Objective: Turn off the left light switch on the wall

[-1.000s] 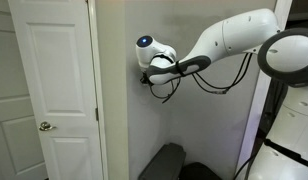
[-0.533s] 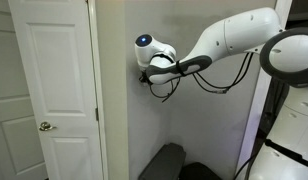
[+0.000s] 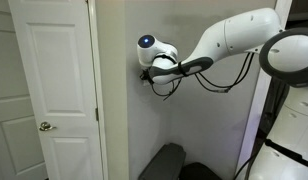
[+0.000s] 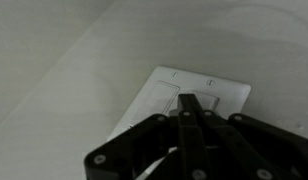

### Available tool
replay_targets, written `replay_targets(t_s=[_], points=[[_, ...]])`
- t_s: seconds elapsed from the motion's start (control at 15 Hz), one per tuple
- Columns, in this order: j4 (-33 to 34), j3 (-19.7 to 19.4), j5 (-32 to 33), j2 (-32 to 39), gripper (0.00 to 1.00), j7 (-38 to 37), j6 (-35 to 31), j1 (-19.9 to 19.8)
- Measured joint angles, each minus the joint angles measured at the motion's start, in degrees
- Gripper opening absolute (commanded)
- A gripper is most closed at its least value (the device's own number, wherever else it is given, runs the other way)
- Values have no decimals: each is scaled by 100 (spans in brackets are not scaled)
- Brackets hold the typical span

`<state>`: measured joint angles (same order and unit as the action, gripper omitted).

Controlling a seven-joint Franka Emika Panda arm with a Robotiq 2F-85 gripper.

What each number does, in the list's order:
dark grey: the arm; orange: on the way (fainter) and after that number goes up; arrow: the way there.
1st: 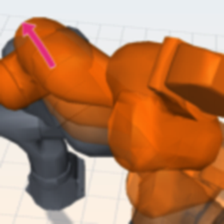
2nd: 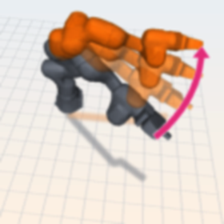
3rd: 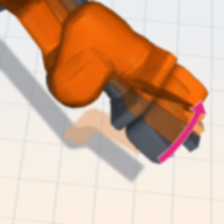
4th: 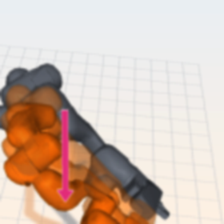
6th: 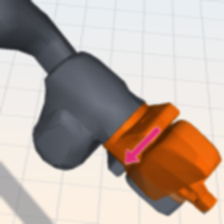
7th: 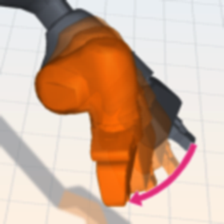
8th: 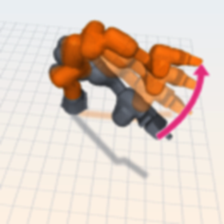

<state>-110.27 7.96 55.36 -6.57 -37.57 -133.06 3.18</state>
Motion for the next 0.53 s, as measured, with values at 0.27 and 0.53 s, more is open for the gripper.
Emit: replay_targets(t_s=[0.27,0.53], points=[[-20,-92,-137,46,0,26,-8,4],[-65,-90,-137,46,0,26,-23,26]])
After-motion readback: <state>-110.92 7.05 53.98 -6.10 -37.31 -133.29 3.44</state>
